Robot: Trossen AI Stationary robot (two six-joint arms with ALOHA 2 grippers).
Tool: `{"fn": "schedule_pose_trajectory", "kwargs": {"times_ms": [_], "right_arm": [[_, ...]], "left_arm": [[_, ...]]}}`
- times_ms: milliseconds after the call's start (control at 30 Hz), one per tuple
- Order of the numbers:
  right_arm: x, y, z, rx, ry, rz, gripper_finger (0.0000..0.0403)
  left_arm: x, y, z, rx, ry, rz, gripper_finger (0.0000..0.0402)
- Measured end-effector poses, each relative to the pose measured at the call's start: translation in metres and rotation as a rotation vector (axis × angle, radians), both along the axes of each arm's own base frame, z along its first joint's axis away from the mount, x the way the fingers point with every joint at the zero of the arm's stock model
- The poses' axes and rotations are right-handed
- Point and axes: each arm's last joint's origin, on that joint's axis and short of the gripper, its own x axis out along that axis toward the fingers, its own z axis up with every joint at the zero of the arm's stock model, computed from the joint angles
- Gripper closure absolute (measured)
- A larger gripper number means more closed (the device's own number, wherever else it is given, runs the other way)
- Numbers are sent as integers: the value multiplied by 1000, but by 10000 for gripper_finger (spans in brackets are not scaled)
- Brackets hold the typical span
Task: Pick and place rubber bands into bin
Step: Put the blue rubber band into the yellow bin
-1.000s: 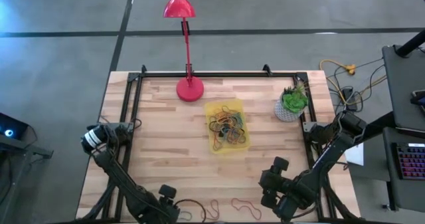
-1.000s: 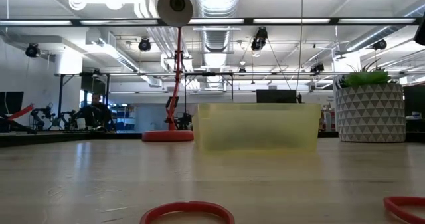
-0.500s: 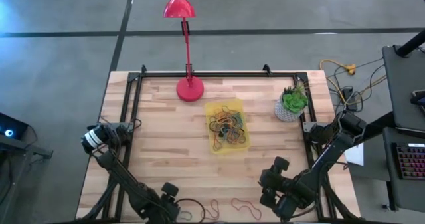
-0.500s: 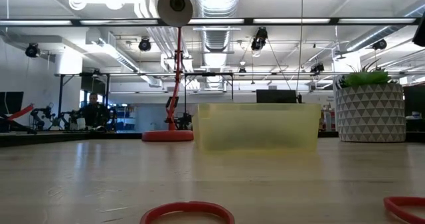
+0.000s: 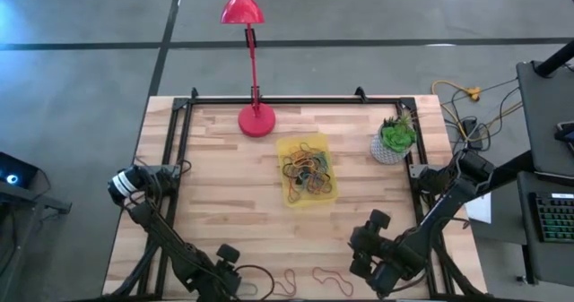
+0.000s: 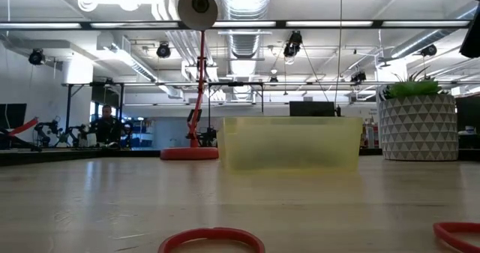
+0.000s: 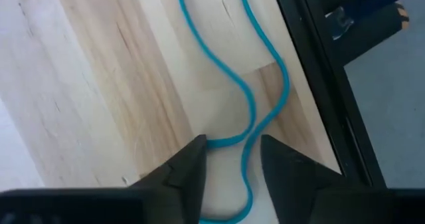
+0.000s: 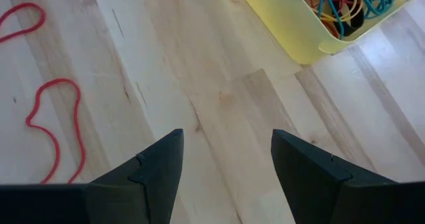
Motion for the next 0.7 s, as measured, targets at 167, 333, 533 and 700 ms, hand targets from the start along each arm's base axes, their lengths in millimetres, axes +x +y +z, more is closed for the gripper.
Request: {"fn": "schedule_pose_trajectory", "kwargs": {"times_ms": [167, 333, 533, 700], "right_arm": [[2, -2, 0, 19, -13, -47, 188], [3, -3, 0, 23, -15, -53, 188], [2, -2, 0, 44, -21, -83, 188], [2, -2, 0, 49, -26, -93, 188]], "left_arm": [[-1, 6, -9, 15, -6, 14, 341], [-2, 12, -18, 20, -11, 24, 394], [11, 23, -16, 37, -24, 78, 401], [31, 37, 0, 57, -68, 131, 401]]}}
